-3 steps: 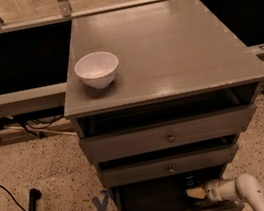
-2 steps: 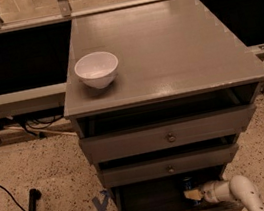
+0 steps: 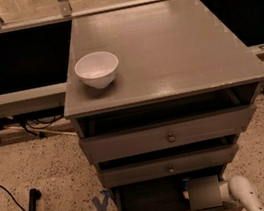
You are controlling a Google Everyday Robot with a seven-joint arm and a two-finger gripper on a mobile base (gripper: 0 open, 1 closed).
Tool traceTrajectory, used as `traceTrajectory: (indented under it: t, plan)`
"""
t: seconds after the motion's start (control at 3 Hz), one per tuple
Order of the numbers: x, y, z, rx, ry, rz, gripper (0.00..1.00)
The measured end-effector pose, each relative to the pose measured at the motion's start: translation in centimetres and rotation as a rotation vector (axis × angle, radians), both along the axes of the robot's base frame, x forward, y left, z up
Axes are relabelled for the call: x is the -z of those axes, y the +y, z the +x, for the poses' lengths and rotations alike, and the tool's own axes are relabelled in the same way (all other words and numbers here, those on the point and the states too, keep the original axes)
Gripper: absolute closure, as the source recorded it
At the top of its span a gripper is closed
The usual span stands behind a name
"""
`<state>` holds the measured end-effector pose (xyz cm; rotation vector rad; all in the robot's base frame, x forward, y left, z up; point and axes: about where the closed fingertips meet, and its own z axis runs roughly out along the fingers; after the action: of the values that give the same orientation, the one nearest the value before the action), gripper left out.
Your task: Place pepsi can into bottom drawer
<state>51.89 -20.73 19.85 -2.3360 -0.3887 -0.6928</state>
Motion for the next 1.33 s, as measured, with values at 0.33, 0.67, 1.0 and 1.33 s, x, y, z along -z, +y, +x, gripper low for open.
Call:
traceTrajectory:
  t: [0.33, 0.67, 1.0, 1.33]
  plan:
    - [0.1, 0.25, -0.04, -0.003, 0.002, 0.002, 0.28]
    - [0.22, 0.53, -0.1, -0.006, 0.004, 0.005, 0.04]
    - [0.28, 0.67, -0.13, -0.007, 0.005, 0.006, 0.0]
    - [0.28, 0.67, -0.13, -0.007, 0.005, 0.006, 0.0]
